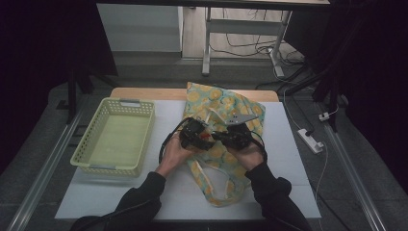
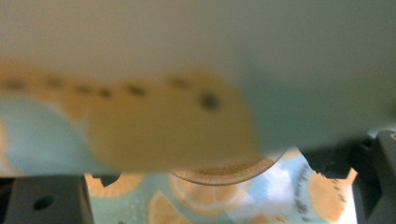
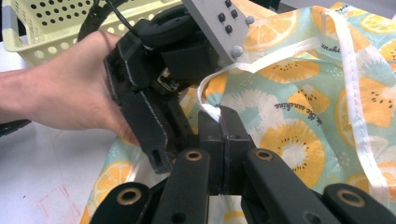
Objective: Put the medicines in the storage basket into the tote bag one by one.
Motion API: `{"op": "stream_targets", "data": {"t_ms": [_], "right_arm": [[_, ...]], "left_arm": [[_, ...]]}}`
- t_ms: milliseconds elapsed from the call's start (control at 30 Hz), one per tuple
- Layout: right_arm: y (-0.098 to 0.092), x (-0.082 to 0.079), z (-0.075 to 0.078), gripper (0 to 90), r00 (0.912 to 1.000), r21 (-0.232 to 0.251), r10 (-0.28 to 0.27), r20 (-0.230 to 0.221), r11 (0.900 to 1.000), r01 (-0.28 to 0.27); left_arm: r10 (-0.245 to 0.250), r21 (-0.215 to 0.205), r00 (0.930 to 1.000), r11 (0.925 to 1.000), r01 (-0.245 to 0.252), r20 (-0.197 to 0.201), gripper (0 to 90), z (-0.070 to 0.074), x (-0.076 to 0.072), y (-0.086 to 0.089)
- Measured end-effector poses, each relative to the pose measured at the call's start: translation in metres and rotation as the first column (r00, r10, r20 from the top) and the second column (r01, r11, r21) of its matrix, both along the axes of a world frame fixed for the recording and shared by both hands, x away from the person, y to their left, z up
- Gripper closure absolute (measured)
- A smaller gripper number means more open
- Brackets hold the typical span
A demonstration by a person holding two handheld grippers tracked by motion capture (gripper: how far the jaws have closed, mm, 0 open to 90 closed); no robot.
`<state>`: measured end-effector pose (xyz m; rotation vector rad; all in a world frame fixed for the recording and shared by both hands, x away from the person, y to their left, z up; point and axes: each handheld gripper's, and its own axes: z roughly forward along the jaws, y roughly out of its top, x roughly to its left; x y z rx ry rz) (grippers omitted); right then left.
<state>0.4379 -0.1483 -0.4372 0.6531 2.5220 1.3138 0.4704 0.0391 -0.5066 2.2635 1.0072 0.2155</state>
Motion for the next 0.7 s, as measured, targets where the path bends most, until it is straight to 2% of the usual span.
{"op": "stream_targets", "data": {"t_ms": [133,267,433,500,600,700], "right_arm": [[0.0,0.001,-0.002,89.7,1.0,-0.008,-0.008,-0.005,1.0,0.008],[-0.001,0.002,-0.003,89.6,0.9999,-0.011,-0.012,-0.01,1.0,0.012],[-0.002,0.003,-0.002,89.6,0.9998,-0.006,-0.018,-0.01,1.0,0.018],[-0.002,0.003,-0.002,89.7,0.9998,-0.005,-0.019,-0.01,1.0,0.019],[-0.002,0.003,-0.002,89.6,0.9998,-0.005,-0.017,-0.008,1.0,0.017],[-0.002,0.003,-0.002,89.6,0.9998,-0.004,-0.017,-0.008,1.0,0.017]], "left_arm": [[-0.003,-0.002,0.9999,1.0,0.003,0.012,20.6,-0.005,0.004,-0.001],[-0.019,-0.039,0.9996,0.9991,0.019,0.021,19.9,-0.006,0.003,0.001],[-0.041,-0.049,0.9987,0.9979,0.042,0.03,11.3,0.001,-0.002,0.004],[-0.054,-0.041,0.9981,0.9976,0.055,0.03,9.9,0.004,-0.006,0.005],[-0.076,-0.062,0.9969,0.9951,0.077,0.02,8.7,0.007,-0.012,0.008],[-0.097,-0.064,0.995,0.9931,0.098,0.02,6.7,0.011,-0.018,0.01]]}}
